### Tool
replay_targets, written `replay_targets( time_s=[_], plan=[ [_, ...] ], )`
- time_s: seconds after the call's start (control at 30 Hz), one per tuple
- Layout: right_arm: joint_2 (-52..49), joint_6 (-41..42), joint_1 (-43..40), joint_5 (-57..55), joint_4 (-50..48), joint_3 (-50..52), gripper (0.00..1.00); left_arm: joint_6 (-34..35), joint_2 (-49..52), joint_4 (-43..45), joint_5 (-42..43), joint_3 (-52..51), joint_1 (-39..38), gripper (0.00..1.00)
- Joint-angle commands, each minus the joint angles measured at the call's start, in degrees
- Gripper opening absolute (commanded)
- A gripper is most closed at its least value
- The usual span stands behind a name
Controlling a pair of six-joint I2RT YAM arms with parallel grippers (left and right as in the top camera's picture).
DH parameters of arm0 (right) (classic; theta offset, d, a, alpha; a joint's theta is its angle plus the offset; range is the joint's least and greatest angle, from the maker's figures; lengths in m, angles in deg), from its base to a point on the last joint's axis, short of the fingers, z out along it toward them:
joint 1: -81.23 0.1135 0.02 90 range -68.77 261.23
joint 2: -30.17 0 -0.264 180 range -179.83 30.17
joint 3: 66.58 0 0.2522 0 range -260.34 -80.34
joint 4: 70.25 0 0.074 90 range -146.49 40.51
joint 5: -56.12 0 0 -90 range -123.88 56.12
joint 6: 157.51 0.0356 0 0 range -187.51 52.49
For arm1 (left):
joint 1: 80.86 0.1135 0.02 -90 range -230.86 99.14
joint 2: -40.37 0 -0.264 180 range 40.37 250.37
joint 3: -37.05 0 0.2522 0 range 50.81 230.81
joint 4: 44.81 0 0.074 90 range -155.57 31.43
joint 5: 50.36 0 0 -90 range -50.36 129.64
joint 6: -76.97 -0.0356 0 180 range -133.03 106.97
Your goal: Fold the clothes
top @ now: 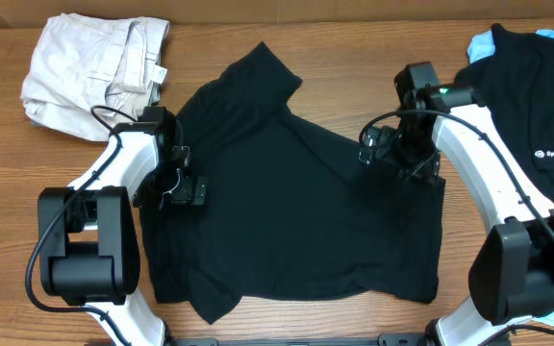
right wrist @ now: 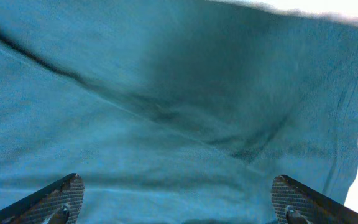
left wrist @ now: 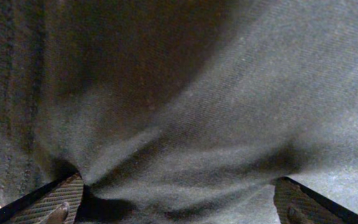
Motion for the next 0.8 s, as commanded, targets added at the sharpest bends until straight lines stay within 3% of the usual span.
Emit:
replay_targets(
  time_s=[0.0, 0.3, 0.47, 0.77],
  plan=[
    [0.15, 2.58, 0.11, 0.52, 0.22, 1.81, 1.0, 2.89, 3.06, -2.25, 3.76, 2.21, 0.2, 1.0],
    [9.99, 2.56, 0.11, 2.01, 1.77, 1.81, 1.0, 2.84, -0.33, -11.21, 2.73, 16.83, -1.36, 1.0],
    [15.82, 2.14, 0.26, 1.27, 8.33, 1.84, 1.0, 2.25, -3.96, -16.41, 2.71, 23.58, -2.86, 1.0],
    [23.58, 2.6, 0.26, 0.5, 12.2, 1.84, 1.0, 5.16, -16.31, -17.64, 2.51, 24.57, -3.06, 1.0]
  ],
)
